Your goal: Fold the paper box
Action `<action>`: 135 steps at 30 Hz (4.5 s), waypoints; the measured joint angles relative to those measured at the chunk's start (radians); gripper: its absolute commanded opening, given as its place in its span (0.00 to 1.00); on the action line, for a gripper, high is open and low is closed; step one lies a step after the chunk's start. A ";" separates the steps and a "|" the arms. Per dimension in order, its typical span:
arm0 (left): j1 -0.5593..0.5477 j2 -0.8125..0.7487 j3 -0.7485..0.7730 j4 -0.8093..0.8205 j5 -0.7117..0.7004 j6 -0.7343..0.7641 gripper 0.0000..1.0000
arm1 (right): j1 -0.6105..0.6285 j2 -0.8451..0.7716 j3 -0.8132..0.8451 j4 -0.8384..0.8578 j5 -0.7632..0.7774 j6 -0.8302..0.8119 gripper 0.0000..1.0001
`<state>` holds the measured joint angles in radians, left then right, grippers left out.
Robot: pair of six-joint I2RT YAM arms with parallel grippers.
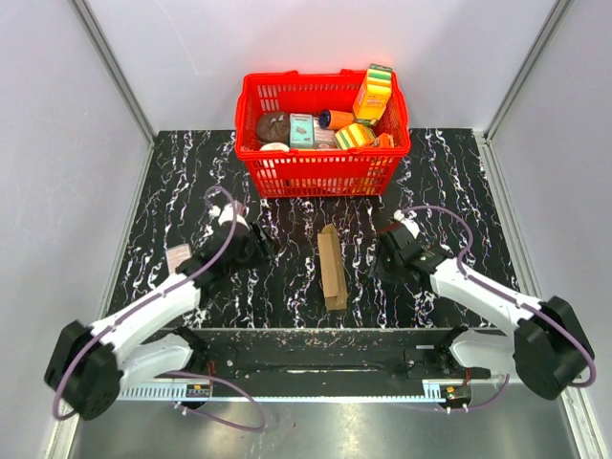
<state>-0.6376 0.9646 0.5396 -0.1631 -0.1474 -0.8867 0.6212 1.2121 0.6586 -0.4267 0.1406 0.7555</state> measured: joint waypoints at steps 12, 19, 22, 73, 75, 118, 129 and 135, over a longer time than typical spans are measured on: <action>0.172 0.549 0.283 0.175 0.261 0.157 0.00 | 0.010 -0.272 -0.112 -0.084 -0.161 0.194 0.03; 0.170 0.722 0.410 0.252 0.386 0.198 0.00 | 0.169 -0.287 -0.174 -0.076 -0.201 0.347 0.00; 0.163 0.780 0.457 0.277 0.426 0.206 0.00 | 0.237 -0.285 -0.201 -0.020 -0.211 0.420 0.00; 0.089 0.489 0.116 0.082 0.302 0.180 0.11 | 0.274 -0.235 -0.196 0.057 -0.016 0.511 0.03; 0.089 0.464 0.098 0.075 0.299 0.172 0.11 | 0.273 -0.235 -0.193 0.051 -0.006 0.497 0.04; 0.082 0.501 0.078 0.161 0.281 0.114 0.08 | 0.149 -0.257 -0.253 0.153 -0.081 0.464 0.04; 0.039 0.417 0.024 0.182 0.266 0.083 0.08 | 0.111 -0.225 -0.253 0.168 -0.102 0.441 0.04; 0.012 0.414 0.011 0.196 0.247 0.070 0.08 | 0.099 -0.204 -0.253 0.166 -0.105 0.410 0.05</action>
<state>-0.6254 1.3781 0.5510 0.0326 0.0994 -0.8169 0.7204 1.0077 0.4053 -0.2604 0.0353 1.1656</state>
